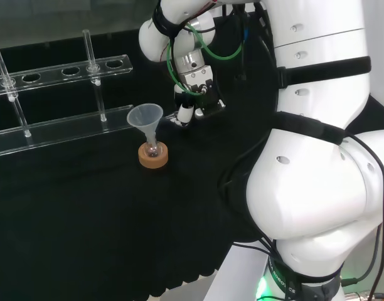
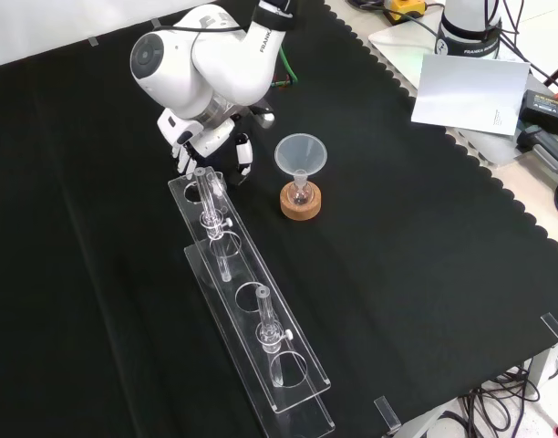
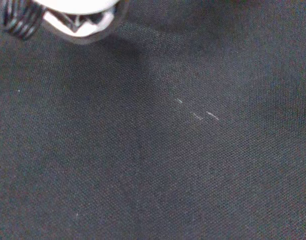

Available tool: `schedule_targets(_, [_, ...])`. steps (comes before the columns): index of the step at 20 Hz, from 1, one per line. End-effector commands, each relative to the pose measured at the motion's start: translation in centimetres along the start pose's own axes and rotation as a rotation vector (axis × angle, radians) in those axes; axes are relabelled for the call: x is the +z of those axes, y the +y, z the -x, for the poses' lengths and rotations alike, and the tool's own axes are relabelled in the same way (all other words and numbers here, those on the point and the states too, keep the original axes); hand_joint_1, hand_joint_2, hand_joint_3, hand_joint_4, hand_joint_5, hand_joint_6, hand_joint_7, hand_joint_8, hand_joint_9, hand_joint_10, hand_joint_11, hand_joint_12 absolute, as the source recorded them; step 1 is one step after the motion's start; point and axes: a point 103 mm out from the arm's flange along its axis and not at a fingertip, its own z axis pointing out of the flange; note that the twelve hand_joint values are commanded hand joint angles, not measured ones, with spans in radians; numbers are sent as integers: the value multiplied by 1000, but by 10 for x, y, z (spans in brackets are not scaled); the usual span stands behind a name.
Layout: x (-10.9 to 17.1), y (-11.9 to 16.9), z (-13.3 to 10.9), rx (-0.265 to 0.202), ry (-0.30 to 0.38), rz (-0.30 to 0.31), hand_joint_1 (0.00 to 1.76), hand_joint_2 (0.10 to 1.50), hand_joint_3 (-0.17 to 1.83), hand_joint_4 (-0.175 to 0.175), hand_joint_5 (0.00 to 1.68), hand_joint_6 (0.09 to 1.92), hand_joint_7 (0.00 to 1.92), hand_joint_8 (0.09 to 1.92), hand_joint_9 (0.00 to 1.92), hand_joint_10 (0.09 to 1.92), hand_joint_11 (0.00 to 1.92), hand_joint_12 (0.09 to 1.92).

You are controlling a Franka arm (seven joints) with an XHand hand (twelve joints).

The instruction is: Pick up the weighing funnel.

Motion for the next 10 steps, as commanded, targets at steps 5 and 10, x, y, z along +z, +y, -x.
schedule_targets(5, [-1,4,-2,-7,5,-9,910,593,667,22,667,698,492,640,739,506,541,1275])
schedule_targets(10, [-2,3,-4,-3,-9,36,1061,719,562,157,1130,752,553,644,799,502,589,1251])
